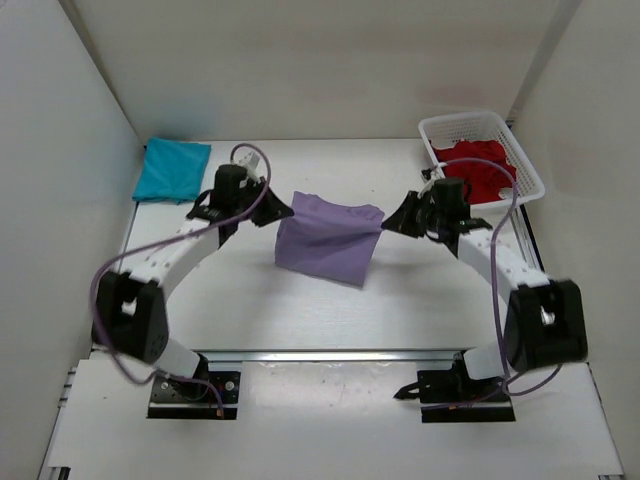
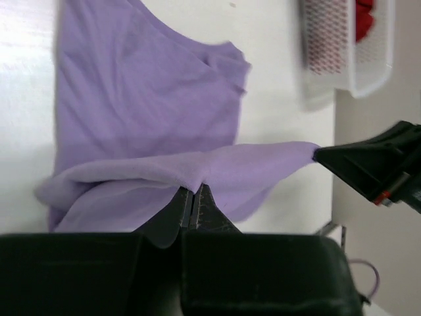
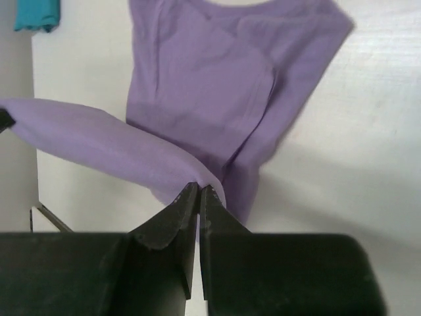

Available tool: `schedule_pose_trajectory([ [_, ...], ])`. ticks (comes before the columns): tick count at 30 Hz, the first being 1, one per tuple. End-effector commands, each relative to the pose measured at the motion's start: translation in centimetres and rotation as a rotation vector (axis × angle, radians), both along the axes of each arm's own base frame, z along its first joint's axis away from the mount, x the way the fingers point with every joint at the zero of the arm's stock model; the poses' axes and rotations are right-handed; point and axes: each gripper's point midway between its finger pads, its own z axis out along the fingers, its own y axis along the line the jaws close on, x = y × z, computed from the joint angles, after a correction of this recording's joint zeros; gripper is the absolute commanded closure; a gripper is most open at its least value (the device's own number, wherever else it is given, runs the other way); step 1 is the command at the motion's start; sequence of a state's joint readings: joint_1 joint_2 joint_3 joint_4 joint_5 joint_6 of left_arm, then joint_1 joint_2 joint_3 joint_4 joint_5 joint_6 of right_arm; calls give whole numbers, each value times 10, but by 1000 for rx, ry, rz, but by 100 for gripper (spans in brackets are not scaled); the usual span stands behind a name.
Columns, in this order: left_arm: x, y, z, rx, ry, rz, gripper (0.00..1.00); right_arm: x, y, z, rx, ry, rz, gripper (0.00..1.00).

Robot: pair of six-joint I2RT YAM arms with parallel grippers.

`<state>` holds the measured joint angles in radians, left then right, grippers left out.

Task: Fold and stack the t-shirts
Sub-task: Fold the long partially folded tshirt into a neat square

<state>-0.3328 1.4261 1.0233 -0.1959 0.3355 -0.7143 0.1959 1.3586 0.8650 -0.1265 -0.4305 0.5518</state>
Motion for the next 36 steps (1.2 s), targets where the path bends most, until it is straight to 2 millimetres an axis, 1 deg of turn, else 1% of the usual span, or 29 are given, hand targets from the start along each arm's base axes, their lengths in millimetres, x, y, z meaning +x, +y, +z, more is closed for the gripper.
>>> schedule_pose_trajectory([
  [1, 67, 0, -1, 26, -40, 61, 100, 52, 0, 15, 9, -73, 57, 100],
  [2, 85, -3, -15, 32, -7, 74, 100, 63, -6, -2, -25, -39, 28, 100],
  [3, 94, 1, -19, 36, -2, 94, 100, 76, -9, 9, -26, -67, 20, 100],
  [5, 121, -1, -51, 46, 66, 114, 99, 93, -11, -11, -23, -15, 5, 100],
  [6, 131, 0, -51, 37, 64, 125, 98, 106, -19, -6, -29, -30, -20, 100],
  [7, 143, -3, -60, 23, 82, 131, 96, 120, -20, -7, -33, -31, -22, 100],
  [9, 164, -6, -74, 21, 98, 134, 92, 137, -22, -34, -46, 39, -21, 100],
  [10, 168, -3, -77, 25, 111, 152, 87, 146, -22, -27, -50, 25, -15, 100],
  [11, 176, 0, -81, 27, 105, 173, 79, 155, -22, -38, -70, 54, -23, 99],
  [12, 182, 1, -83, 23, 96, 179, 70, 158, -21, -49, -82, 76, -14, 94],
  [13, 182, -1, -83, 0, 108, 180, 61, 167, -23, -43, -90, 62, -31, 90],
  [14, 184, -1, -79, -25, 94, 170, 48, 171, -21, -42, -90, 58, -29, 83],
  [16, 190, 2, -54, -59, 35, 178, 41, 179, -26, -31, -81, 30, -45, 67],
  [17, 188, 3, -56, -48, 33, 188, 40, 177, -27, -24, -91, 15, -49, 63],
  [18, 182, 0, -46, -43, 5, 181, 42, 178, -27, -11, -105, -13, -64, 56],
  [19, 180, 0, -40, -36, -18, 177, 43, 173, -25, -16, -127, -11, -59, 52],
  [20, 169, -8, -32, -30, -38, 153, 46, 164, -27, -13, -150, -14, -73, 51],
  [21, 154, -18, -38, -10, -38, 125, 47, 150, -22, -16, -163, -11, -72, 51],
  [22, 140, -31, -37, -5, -43, 94, 48, 148, -13, 5, -151, -86, -68, 54],
  [23, 133, -35, -41, 2, -42, 83, 49, 128, -2, -16, -149, -47, -45, 68],
  [25, 98, -46, -69, 23, -5, 44, 49, 93, 22, -30, -102, -33, 26, 84],
  [26, 85, -43, -91, 40, 32, 42, 50, 88, 30, -31, -78, -41, 53, 91],
  [27, 82, -41, -99, 23, 46, 51, 51, 73, 38, -48, -77, -1, 70, 94],
  [28, 69, -36, -117, 6, 89, 52, 53, 64, 42, -64, -77, 23, 85, 98],
  [29, 53, -29, -138, 16, 140, 53, 54, 57, 44, -71, -73, 51, 99, 100],
  [31, 33, -24, -155, -7, 195, 51, 56, 39, 45, -94, -81, 99, 115, 100],
  [32, 20, -21, -160, -10, 205, 54, 56, 35, 44, -97, -85, 96, 113, 100],
  [35, -16, -18, -168, -5, 221, 30, 57, -5, 41, -124, -101, 168, 123, 100],
  [36, -29, -15, -168, -6, 223, 27, 58, -9, 41, -121, -94, 155, 118, 100],
])
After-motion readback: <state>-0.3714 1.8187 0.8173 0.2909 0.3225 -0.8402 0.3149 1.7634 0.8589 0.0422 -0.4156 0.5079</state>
